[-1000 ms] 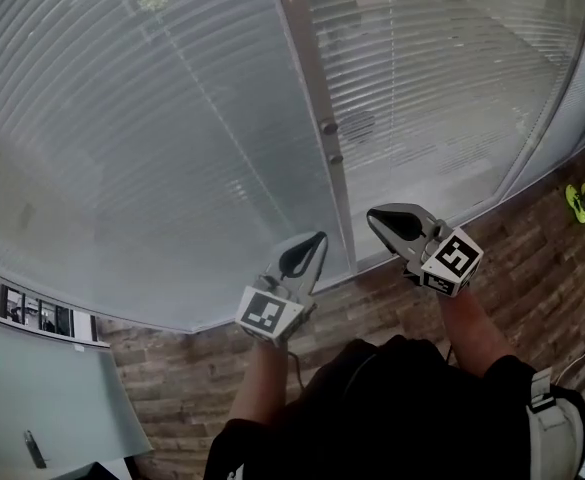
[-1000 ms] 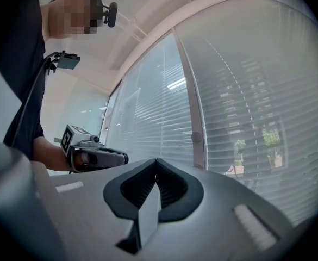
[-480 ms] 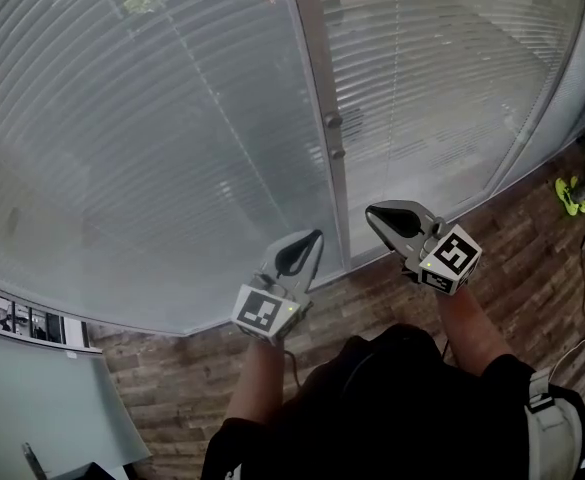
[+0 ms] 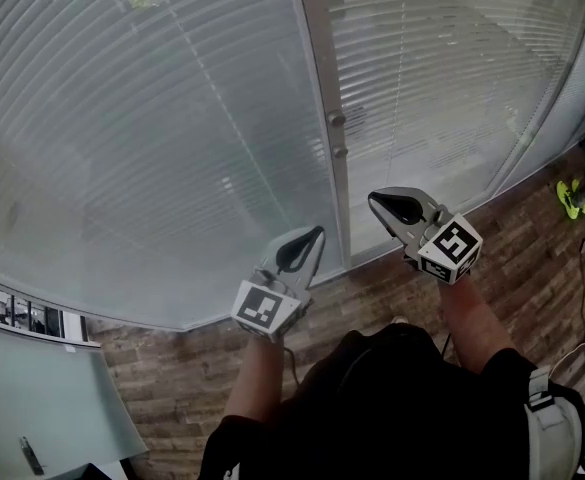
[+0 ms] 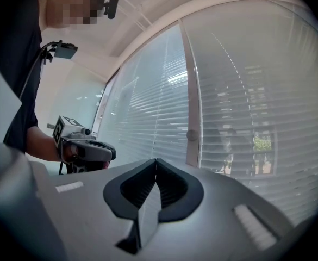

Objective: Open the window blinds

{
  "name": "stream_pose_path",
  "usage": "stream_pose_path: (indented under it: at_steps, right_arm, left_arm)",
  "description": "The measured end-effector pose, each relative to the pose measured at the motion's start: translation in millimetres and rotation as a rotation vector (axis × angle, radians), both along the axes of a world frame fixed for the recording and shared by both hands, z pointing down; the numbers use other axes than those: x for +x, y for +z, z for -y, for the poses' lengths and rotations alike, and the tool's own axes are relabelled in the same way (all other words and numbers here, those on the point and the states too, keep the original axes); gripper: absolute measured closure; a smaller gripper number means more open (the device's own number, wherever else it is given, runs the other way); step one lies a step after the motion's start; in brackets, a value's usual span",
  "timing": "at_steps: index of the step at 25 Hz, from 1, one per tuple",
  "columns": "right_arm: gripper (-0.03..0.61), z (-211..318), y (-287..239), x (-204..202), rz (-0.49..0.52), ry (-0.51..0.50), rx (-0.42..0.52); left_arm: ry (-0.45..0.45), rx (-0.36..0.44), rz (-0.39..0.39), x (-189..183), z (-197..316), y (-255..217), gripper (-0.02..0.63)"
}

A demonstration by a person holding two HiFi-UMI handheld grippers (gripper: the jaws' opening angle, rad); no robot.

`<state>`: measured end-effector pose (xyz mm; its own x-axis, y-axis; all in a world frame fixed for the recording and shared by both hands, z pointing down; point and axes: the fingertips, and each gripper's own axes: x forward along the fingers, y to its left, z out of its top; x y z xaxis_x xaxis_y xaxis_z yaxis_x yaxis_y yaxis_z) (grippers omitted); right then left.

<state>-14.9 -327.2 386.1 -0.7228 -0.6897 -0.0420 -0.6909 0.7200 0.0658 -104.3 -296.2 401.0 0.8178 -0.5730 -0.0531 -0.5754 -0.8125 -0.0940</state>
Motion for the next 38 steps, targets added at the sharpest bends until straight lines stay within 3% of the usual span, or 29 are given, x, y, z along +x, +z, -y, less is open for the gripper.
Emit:
stream_pose_path:
  at_steps: [6,8,16,27,31,38]
  right_arm:
    - [0.571,17.1,-11.8,-6.0,-0.152,0.015,0.07]
    - [0.535,24.8,-17.3,-10.0,-0.211,0.026,0.098]
    - [0.496,57.9,-34.0,-21.9,-0.446,0.077,0.21]
    - [0.403,97.2,-53.7,-30.7,-0.892,0.221,0.431]
    - [0.381,109.8,-50.7,-31.2,-0.971,0.256,0.458]
    - [0.377,125.5,-48.3,-31.0,-1.02,0.301,0.463]
  left_arm:
    - [0.004,-0.032,-0.017,-0.9,-1.5,-4.4,0.609]
    - [0.004,-0.017,-0.021,-2.3,0.3,-1.9,0.609]
    - [0.005,-0.032,-0.032,-3.8,-3.4,0.8,0.609]
    - [-0.007,-0.048,-0.049,-12.8,-12.9,8.6,0.609]
    - [-0.022,-0.051,-0.027,-19.6,-18.1,8.5,0.609]
    - [-0.054,-0.013,-0.035,-33.5,-17.8,8.9,0.609]
